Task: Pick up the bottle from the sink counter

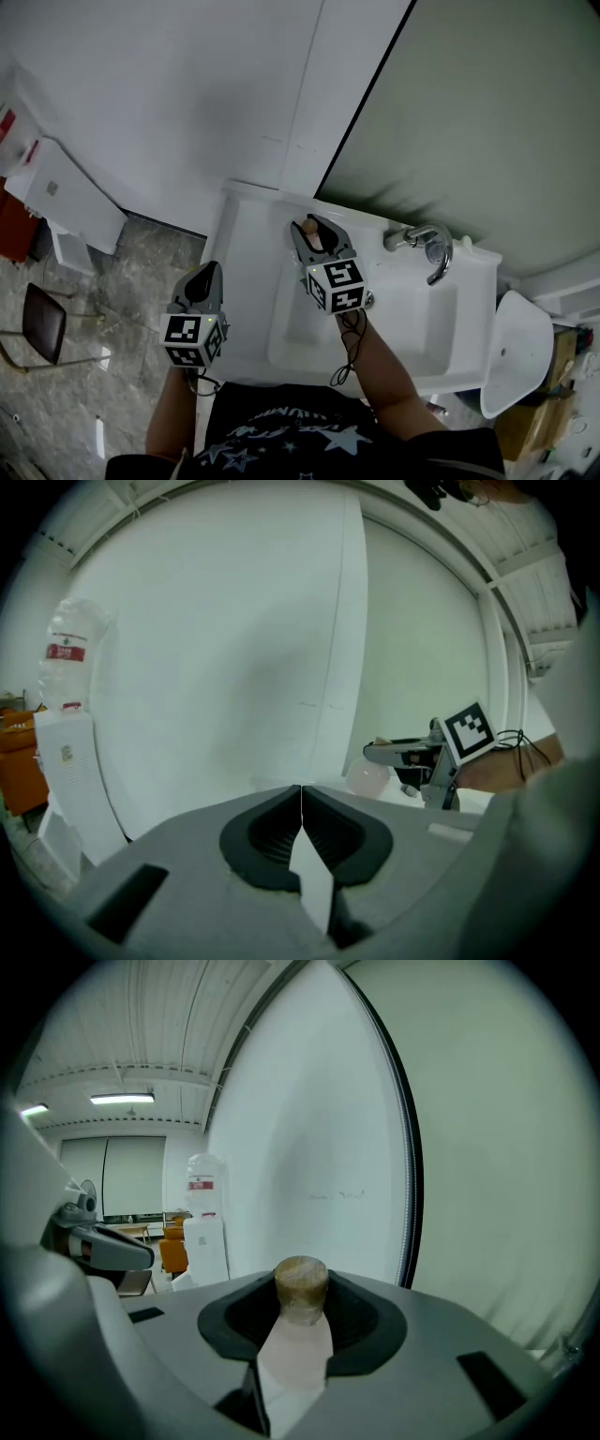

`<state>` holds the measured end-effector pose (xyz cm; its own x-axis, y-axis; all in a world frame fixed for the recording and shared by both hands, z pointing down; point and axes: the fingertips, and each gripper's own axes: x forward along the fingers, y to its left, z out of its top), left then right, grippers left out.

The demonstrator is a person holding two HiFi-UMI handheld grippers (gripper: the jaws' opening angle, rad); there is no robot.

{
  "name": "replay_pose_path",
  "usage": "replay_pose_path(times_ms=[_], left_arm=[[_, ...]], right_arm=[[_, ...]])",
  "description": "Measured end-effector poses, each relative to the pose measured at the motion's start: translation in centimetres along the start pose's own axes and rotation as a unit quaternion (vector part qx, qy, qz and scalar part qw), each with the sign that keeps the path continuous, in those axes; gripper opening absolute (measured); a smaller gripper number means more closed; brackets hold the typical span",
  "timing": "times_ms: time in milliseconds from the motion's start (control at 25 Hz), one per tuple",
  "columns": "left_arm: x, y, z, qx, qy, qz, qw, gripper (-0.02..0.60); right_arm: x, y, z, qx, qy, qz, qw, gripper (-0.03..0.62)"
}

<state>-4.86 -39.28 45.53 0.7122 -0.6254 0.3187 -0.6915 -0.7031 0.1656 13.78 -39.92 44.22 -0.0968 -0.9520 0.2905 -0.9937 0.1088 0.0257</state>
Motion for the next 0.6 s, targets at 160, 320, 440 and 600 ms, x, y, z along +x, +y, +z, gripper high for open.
replay_pose_path(times_ms=[160, 320, 440, 600], left_arm=[[-2.4, -1.9, 0.1, 0.006, -0.012, 0.009, 0.9999, 0.02], [-5.3, -4.0, -0.4, 0.009, -0.022, 0.023, 0.9995, 0.02], [-7.5, -5.6, -1.0, 0.011, -0.029, 0.037, 0.9989, 0.02], [-10.6, -7.7, -1.9, 0.01, -0.037, 0.059, 0.9975, 0.02]], right_arm=[[-3.2, 0.4, 0.3, 0.002, -0.007, 0.008, 1.0, 0.14], [-6.4, 1.1, -0.1, 0.0, -0.01, 0.018, 1.0, 0.138], [-8.7, 1.4, -0.6, -0.001, -0.012, 0.029, 1.0, 0.138], [-12.0, 2.2, -1.1, -0.006, -0.017, 0.049, 0.999, 0.138]])
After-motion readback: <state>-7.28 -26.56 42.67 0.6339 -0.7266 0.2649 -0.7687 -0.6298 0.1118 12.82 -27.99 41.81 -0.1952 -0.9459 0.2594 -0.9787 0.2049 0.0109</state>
